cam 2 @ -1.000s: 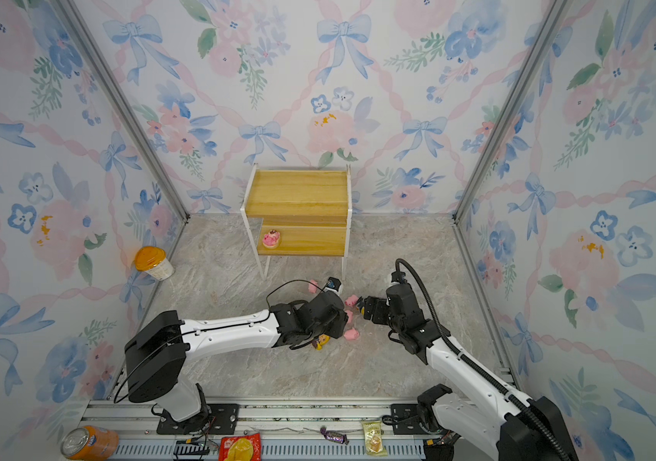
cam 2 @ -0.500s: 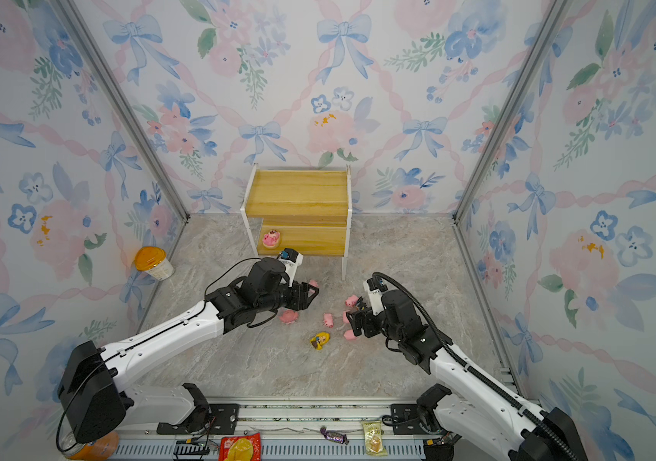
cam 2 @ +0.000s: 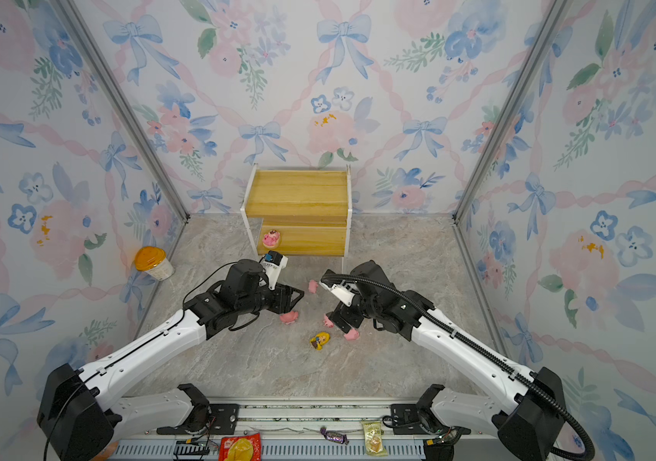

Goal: Organize plastic toys on shelves
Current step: Pick up the plastic toy from the center of the table.

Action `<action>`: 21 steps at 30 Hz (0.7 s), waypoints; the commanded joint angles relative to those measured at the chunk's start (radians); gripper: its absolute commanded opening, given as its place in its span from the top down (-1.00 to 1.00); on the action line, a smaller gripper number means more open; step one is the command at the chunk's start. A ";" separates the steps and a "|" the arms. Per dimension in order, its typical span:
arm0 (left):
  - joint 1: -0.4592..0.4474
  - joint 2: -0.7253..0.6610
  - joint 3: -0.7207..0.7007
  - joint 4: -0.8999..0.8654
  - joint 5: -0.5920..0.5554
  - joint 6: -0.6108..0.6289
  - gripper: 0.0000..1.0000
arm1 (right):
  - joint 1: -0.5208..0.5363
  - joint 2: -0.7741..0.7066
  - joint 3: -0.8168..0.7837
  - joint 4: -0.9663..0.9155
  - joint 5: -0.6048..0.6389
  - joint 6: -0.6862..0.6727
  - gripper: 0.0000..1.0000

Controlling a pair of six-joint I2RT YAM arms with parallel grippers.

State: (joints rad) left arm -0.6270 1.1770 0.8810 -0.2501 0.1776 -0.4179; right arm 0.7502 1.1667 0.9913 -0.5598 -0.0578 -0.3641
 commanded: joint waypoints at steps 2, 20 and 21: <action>0.044 -0.006 -0.025 -0.007 0.046 0.060 -0.24 | 0.005 -0.027 -0.080 -0.143 0.092 -0.162 -0.96; 0.129 -0.043 -0.086 0.034 0.087 0.085 -0.26 | 0.045 0.096 -0.213 0.001 0.091 -0.405 -0.88; 0.132 -0.044 -0.088 0.038 0.090 0.084 -0.26 | 0.045 0.099 -0.215 0.012 0.086 -0.416 -0.87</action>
State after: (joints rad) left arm -0.5045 1.1542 0.8059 -0.2379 0.2417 -0.3584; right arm 0.7937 1.2594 0.7841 -0.6044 0.0296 -0.7208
